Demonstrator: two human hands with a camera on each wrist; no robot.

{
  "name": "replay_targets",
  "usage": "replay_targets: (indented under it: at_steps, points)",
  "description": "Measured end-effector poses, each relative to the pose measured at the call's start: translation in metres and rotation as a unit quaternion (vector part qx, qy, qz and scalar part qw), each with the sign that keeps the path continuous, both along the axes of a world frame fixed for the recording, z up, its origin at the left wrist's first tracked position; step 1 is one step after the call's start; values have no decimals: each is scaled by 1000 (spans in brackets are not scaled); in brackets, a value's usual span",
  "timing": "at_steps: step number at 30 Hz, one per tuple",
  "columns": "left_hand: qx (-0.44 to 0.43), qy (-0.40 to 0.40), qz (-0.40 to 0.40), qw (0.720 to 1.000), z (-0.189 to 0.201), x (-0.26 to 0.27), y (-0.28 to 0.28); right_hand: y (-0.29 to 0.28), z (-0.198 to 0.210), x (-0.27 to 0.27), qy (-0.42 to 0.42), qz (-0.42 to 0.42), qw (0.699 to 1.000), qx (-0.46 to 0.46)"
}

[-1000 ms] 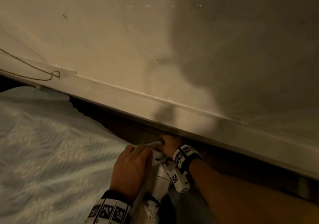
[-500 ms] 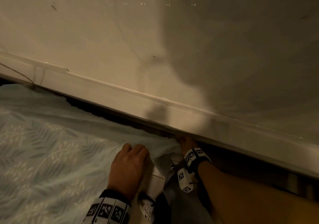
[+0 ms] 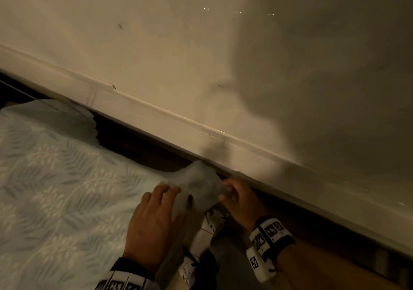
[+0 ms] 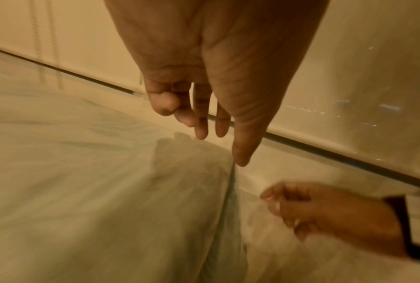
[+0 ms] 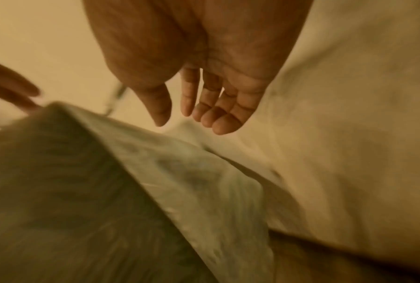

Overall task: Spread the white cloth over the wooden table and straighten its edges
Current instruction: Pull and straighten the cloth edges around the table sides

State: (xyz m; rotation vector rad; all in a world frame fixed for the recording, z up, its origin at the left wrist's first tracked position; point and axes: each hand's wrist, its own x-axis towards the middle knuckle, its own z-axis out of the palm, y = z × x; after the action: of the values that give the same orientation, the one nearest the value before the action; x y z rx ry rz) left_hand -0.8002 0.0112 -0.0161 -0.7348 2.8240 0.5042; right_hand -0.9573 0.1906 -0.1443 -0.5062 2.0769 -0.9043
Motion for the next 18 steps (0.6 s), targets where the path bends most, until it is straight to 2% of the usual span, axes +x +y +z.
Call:
replay_targets:
  at_steps: [2, 3, 5, 7, 8, 10, 12, 13, 18]
  points:
    - [-3, -16, 59, 998, 6, 34, 2, -21, 35, 3, 66, 128, 988, -54]
    - [-2, -19, 85, 996, 8, 51, 6, -34, 48, 4, 114, 204, 970, -73]
    - [3, -39, 124, 992, 7, 88, 20, -60, 64, 8, 201, 335, 916, -88]
    - [-8, -90, 159, 983, -1, 123, 38, -82, 72, 10, 271, 412, 865, -92]
    - [-13, -106, 179, 978, -7, 138, 46, -90, 72, 9, 290, 433, 848, -95]
    - [-30, -116, 205, 971, -23, 160, 61, -97, 78, 1, 285, 463, 835, -82]
    - [-47, -99, 195, 975, -39, 169, 74, -98, 78, -8, 306, 499, 805, -96]
    - [-53, -77, 185, 978, -43, 168, 79, -96, 81, -13, 307, 506, 801, -95]
    - [-31, 63, 208, 976, -41, 140, 91, -94, 95, -28, 301, 492, 816, -28]
